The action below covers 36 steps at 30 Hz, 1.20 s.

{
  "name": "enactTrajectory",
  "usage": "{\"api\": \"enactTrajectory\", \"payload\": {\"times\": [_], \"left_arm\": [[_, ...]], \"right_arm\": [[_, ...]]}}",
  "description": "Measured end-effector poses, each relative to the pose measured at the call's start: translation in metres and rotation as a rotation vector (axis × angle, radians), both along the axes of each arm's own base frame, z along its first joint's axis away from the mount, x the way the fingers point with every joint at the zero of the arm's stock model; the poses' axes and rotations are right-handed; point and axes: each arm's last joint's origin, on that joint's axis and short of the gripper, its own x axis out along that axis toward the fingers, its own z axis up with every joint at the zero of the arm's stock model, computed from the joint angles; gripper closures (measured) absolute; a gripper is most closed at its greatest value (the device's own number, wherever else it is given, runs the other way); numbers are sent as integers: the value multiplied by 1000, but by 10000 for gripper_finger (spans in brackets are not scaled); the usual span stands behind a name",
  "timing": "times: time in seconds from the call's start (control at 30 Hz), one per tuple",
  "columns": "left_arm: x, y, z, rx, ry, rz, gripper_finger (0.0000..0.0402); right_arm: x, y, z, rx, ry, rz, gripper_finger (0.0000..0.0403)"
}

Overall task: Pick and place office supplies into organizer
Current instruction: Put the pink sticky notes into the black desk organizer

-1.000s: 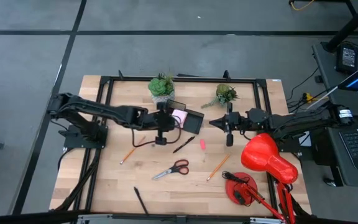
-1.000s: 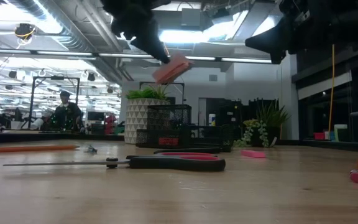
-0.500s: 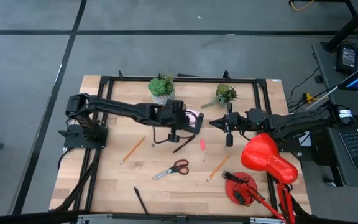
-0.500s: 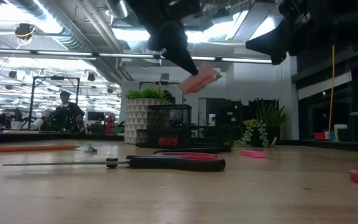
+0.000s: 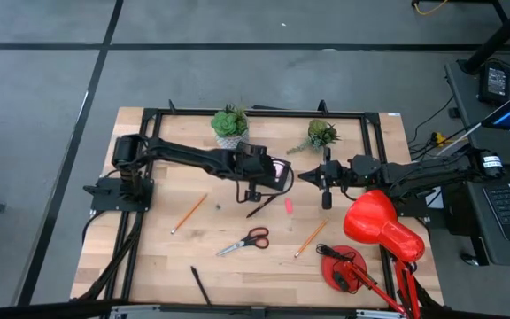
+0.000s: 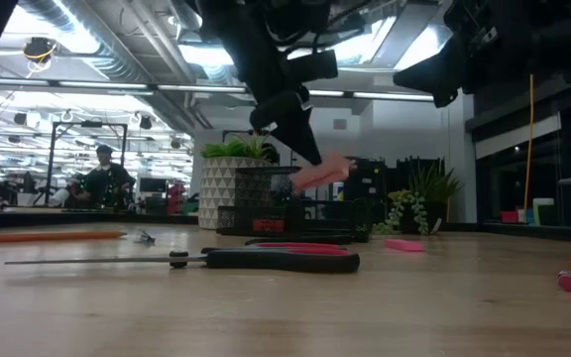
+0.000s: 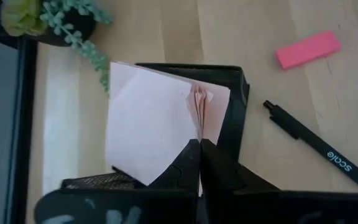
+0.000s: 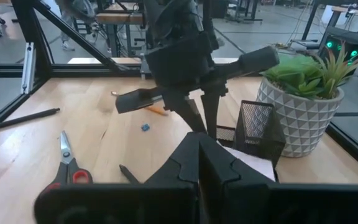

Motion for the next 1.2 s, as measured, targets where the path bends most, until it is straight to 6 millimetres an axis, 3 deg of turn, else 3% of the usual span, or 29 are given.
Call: {"api": "enactTrajectory", "payload": {"times": [0.4,0.67,1.2], "left_arm": [[5,4,-1,-21,-45,-8,400],[10,7,-23,-43,11,-27,400],[14,21,-42,-63,48,17,400]], "right_arm": [[0,0,-1,0,11,-2,400],[0,0,-2,0,22,-1,400],[-1,0,-3,0,33,0,400]]}}
